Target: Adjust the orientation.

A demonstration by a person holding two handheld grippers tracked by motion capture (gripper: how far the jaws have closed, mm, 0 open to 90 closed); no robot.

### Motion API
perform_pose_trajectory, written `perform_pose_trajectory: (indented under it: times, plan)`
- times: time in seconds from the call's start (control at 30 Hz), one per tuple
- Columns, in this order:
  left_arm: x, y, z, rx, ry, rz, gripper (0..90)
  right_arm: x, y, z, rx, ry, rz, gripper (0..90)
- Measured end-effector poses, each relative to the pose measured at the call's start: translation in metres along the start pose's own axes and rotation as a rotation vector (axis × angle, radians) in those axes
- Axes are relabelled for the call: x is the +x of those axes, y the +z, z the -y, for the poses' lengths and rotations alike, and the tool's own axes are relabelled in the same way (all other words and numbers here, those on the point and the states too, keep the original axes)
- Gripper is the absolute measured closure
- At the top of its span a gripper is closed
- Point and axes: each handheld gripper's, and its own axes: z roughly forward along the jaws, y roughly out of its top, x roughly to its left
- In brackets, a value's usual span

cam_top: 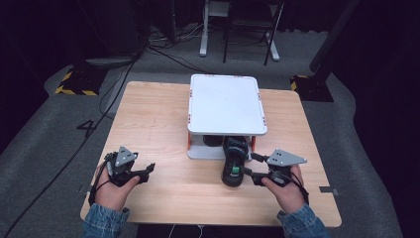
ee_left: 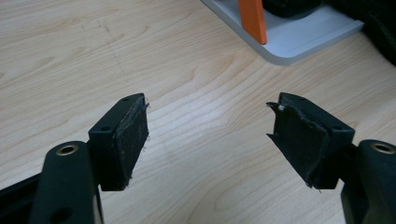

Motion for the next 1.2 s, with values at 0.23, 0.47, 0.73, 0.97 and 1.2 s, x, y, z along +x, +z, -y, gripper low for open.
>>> perform_pose_trajectory:
  times: [0.23,0.47,0.73,0.97,1.2]
  plan:
    - [-0.006,0.014,-0.011,0.005,0.032,0.033,27.0,0.017,0.009,0.026,0.111,0.077,0.003,15.8]
    - [-0.007,0.021,-0.014,0.012,0.048,0.046,27.0,0.027,0.032,0.046,0.188,0.081,0.039,18.5]
    - [-0.008,0.021,-0.014,0.008,0.039,0.047,26.9,0.028,0.048,0.051,0.215,0.005,0.117,30.2]
    - [-0.009,0.020,-0.013,0.014,0.056,0.041,27.0,0.020,0.045,0.042,0.179,0.045,0.075,30.7]
    - [-0.007,0.017,-0.010,0.012,0.036,0.030,27.0,0.004,0.050,0.030,0.130,0.030,0.100,41.9]
